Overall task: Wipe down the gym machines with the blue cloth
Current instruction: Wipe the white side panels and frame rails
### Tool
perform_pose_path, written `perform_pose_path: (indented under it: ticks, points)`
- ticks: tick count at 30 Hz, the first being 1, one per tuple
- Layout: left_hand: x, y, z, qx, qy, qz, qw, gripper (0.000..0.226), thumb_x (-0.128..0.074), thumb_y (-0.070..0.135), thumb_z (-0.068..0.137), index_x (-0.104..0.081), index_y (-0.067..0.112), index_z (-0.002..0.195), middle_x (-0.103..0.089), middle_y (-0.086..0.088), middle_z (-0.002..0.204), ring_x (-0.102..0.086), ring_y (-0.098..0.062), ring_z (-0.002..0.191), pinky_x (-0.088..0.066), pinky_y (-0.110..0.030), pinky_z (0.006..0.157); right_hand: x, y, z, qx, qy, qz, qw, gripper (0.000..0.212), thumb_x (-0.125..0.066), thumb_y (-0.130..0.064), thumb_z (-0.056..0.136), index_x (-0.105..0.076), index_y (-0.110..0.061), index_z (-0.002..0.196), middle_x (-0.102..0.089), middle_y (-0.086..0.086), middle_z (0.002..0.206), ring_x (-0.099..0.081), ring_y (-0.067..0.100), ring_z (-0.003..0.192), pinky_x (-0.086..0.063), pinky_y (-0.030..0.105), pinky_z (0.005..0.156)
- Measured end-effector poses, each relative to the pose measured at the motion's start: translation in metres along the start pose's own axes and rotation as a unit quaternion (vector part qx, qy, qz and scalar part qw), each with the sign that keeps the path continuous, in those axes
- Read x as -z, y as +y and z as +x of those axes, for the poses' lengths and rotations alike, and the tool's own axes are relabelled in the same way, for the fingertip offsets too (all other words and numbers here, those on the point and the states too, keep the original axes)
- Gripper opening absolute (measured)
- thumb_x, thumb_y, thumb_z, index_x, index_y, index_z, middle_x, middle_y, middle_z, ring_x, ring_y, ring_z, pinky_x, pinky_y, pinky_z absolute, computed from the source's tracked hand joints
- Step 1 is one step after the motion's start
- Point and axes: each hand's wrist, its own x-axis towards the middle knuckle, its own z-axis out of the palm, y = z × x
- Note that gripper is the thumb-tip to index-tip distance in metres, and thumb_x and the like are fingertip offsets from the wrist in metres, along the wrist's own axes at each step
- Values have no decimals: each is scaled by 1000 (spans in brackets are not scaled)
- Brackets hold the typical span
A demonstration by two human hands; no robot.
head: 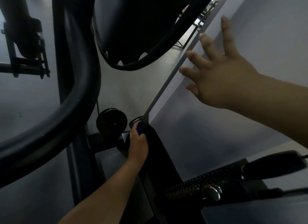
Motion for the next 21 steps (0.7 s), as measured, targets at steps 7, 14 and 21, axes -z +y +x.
perform_pose_path:
  ticks: [7,14,21]
  points:
    - [0,53,0,-83,-40,7,996,51,-50,10,104,-44,19,153,-50,-1,145,-52,-10,124,-41,-29,113,5,1,0,1,-11,1,1000,83,0,-63,100,-40,-33,166,-36,17,171,-11,56,161,2,83,121]
    - [-1,72,6,-99,-39,4,994,39,-42,22,115,-51,18,153,-56,-2,146,-54,-18,136,-37,-7,104,5,0,1,1,-22,3,1000,79,-2,-64,100,-35,-38,167,-32,13,174,-8,54,162,6,83,120]
    - [-11,126,14,-175,-81,18,981,39,-37,30,119,-43,30,158,-54,9,142,-58,-3,126,-43,-9,94,5,2,0,-5,-8,22,1000,69,-14,-64,106,-40,-38,164,-35,12,173,-10,54,162,6,82,120]
